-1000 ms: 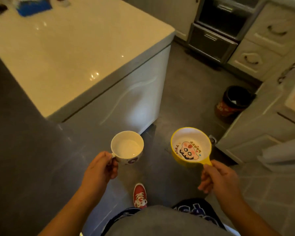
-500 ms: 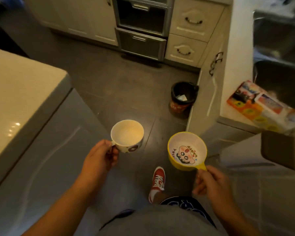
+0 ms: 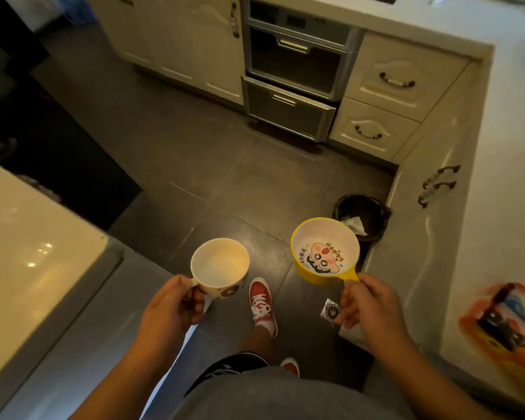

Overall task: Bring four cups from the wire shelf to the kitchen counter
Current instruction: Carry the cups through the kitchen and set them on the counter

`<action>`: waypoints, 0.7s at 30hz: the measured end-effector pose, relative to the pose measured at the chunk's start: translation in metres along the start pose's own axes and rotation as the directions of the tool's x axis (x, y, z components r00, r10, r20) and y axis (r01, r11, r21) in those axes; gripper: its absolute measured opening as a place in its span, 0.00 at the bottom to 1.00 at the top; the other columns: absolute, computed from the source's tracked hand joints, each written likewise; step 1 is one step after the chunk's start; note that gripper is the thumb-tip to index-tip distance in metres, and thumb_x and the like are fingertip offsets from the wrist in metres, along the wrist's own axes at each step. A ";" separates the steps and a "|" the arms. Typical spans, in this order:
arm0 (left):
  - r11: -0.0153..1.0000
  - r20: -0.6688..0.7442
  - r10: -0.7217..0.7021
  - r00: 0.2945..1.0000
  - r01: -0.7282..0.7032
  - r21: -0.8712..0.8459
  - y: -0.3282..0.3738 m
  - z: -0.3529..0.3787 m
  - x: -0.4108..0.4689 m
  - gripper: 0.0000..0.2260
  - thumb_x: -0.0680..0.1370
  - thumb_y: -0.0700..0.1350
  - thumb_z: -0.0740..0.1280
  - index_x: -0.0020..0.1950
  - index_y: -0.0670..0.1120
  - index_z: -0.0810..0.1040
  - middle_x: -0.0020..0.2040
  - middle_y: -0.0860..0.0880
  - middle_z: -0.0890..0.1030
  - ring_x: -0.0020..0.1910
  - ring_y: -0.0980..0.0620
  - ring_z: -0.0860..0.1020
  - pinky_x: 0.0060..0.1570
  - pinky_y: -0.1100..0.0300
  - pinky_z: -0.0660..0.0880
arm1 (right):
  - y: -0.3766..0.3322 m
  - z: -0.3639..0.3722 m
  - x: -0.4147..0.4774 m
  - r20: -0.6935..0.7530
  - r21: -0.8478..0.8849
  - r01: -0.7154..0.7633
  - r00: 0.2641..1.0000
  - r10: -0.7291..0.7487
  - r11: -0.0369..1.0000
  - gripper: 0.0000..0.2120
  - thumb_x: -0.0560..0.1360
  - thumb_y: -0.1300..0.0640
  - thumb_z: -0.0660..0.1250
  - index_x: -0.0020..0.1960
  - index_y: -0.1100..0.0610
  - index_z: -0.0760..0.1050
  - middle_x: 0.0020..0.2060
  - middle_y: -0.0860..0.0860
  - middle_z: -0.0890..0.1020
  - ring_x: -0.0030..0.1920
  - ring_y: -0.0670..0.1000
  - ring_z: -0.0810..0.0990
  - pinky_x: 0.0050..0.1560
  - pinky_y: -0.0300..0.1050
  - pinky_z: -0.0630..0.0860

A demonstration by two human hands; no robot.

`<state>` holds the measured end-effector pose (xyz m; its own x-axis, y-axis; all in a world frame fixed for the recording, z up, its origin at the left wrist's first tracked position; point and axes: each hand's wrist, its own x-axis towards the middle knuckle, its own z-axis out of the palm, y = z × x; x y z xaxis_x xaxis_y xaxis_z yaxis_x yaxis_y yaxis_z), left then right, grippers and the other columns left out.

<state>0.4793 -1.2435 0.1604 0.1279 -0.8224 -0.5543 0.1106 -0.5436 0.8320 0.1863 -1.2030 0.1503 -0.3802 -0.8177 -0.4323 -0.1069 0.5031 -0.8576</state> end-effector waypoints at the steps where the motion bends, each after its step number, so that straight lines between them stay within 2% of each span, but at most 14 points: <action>1: 1.000 0.002 -0.004 1.000 0.004 -0.017 0.006 0.002 0.016 0.19 0.81 0.40 0.57 0.31 0.45 0.75 0.29 0.45 0.75 0.31 0.48 0.70 0.34 0.53 0.66 | -0.010 0.006 0.018 0.009 -0.010 0.008 1.000 -0.008 1.000 0.17 0.78 0.61 0.62 0.33 0.50 0.79 0.26 0.54 0.80 0.21 0.55 0.80 0.19 0.40 0.72; 5: 0.999 0.027 0.014 1.000 -0.013 -0.042 0.040 0.022 0.083 0.22 0.80 0.39 0.56 0.28 0.48 0.74 0.29 0.46 0.75 0.29 0.50 0.69 0.31 0.55 0.64 | -0.048 0.024 0.084 0.016 -0.028 0.017 1.000 -0.017 0.999 0.17 0.78 0.61 0.62 0.33 0.51 0.78 0.26 0.54 0.79 0.22 0.55 0.79 0.19 0.40 0.72; 10: 0.998 0.067 0.058 0.996 -0.056 -0.036 0.089 0.056 0.158 0.22 0.80 0.39 0.57 0.27 0.51 0.75 0.30 0.48 0.76 0.31 0.50 0.70 0.31 0.56 0.64 | -0.090 0.021 0.142 -0.002 -0.056 -0.006 1.000 0.006 0.998 0.13 0.79 0.63 0.61 0.37 0.62 0.77 0.24 0.54 0.78 0.20 0.53 0.78 0.19 0.41 0.71; 12: 0.996 0.073 0.064 0.995 -0.060 -0.059 0.106 0.072 0.185 0.22 0.79 0.39 0.57 0.27 0.51 0.76 0.29 0.48 0.76 0.29 0.52 0.71 0.28 0.58 0.65 | -0.104 0.013 0.163 -0.026 -0.066 -0.007 1.000 0.005 0.998 0.12 0.79 0.64 0.61 0.38 0.64 0.77 0.26 0.58 0.78 0.20 0.53 0.78 0.19 0.41 0.71; 15: 0.991 0.108 0.080 0.991 -0.067 -0.114 0.132 0.097 0.225 0.21 0.79 0.38 0.56 0.29 0.50 0.76 0.29 0.47 0.76 0.28 0.52 0.71 0.25 0.61 0.65 | -0.123 0.001 0.198 -0.060 -0.053 -0.032 0.998 0.029 0.998 0.13 0.79 0.63 0.61 0.38 0.63 0.77 0.30 0.66 0.78 0.20 0.54 0.78 0.19 0.42 0.72; 18: 0.991 0.135 0.084 0.987 -0.069 -0.114 0.155 0.120 0.265 0.19 0.79 0.40 0.57 0.29 0.50 0.75 0.29 0.48 0.76 0.29 0.53 0.72 0.26 0.61 0.67 | -0.139 -0.006 0.241 -0.074 -0.038 -0.052 0.996 0.049 0.998 0.13 0.79 0.65 0.60 0.37 0.64 0.77 0.28 0.64 0.77 0.20 0.55 0.77 0.23 0.45 0.71; 21: 0.991 0.129 0.087 0.988 -0.072 -0.114 0.182 0.149 0.309 0.19 0.79 0.40 0.57 0.29 0.50 0.74 0.29 0.49 0.75 0.29 0.53 0.71 0.26 0.61 0.66 | -0.156 -0.011 0.292 -0.069 -0.031 -0.070 0.995 0.068 0.997 0.13 0.79 0.66 0.60 0.37 0.65 0.76 0.26 0.60 0.76 0.19 0.55 0.76 0.22 0.44 0.70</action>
<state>0.3917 -1.6214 0.1433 0.0092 -0.8811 -0.4729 0.2130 -0.4603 0.8618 0.0823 -1.5174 0.1607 -0.4492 -0.7605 -0.4689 -0.1087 0.5675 -0.8162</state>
